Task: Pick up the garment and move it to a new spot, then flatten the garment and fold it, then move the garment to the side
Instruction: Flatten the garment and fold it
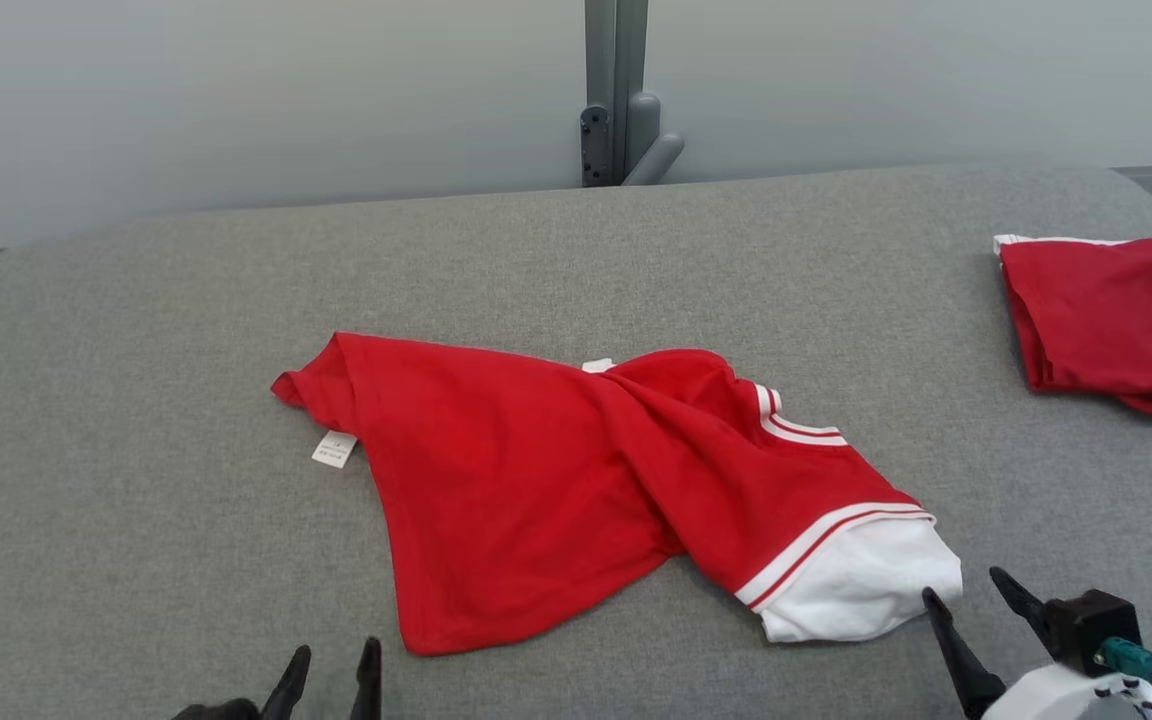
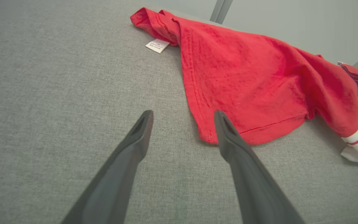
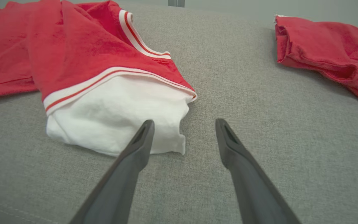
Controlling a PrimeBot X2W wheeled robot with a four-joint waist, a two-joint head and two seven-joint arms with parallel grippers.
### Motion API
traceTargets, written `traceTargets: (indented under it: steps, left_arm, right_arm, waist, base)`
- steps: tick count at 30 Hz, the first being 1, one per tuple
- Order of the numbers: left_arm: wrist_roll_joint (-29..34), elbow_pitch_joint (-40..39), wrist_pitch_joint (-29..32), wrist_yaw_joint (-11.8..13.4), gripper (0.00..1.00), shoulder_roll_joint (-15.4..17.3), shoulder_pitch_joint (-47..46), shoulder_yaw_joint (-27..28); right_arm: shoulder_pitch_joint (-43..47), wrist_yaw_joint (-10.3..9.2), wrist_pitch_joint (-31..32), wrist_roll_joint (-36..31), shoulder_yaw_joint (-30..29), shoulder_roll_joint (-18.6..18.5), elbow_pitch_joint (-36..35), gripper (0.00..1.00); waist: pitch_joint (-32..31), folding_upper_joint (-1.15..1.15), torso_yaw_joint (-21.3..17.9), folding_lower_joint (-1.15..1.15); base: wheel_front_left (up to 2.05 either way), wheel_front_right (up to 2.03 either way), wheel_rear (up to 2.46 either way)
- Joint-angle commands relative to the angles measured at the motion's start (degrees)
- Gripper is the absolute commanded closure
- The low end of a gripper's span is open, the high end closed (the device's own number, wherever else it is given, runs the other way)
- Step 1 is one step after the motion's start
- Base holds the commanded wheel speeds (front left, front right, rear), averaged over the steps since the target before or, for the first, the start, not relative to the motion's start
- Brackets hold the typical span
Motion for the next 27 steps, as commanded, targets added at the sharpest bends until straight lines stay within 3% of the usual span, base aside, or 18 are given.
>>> traceTargets:
  steps: [1, 6, 15, 26, 27]
  left_arm:
    - [-0.5, 0.1, 1.1, -0.2, 0.0, 0.2, -2.1, -0.9]
    - [-3.1, 1.5, 4.1, -0.2, 0.0, 0.1, -5.7, -3.3]
    - [-8.4, 3.4, 5.4, -0.2, 0.0, 1.2, -9.8, -8.1]
    - [-11.0, 11.7, 5.9, -0.2, 0.0, 2.8, -14.6, -12.3]
    - [-11.2, 12.2, 5.9, -0.2, 0.25, 2.9, -14.6, -12.5]
  right_arm:
    - [-2.1, -0.05, 1.1, 1.2, 1.2, -0.2, 0.4, 0.0]
    - [-6.1, -0.05, 3.2, 3.4, 5.5, -1.0, 2.7, 0.0]
    - [-10.8, -0.05, 0.9, 4.9, 8.3, -0.9, 6.4, 0.0]
    - [-14.6, -0.05, -2.0, 5.8, 11.5, 0.1, 10.3, 0.0]
    - [-14.7, -0.05, -2.2, 6.2, 12.0, 0.2, 10.5, 0.0]
  waist:
    - [2.4, 0.2, -0.1, 0.0]
    - [5.9, 0.2, 0.6, 0.0]
    - [9.0, 0.2, 0.9, 0.0]
    - [11.8, 0.2, -1.6, 0.0]
    - [11.8, 0.2, -1.7, 0.0]
  base:
    - [0.0, 0.0, 0.0]
    - [0.0, 0.0, 0.0]
    - [0.0, 0.0, 0.0]
    - [0.0, 0.0, 0.0]
    - [0.0, 0.0, 0.0]
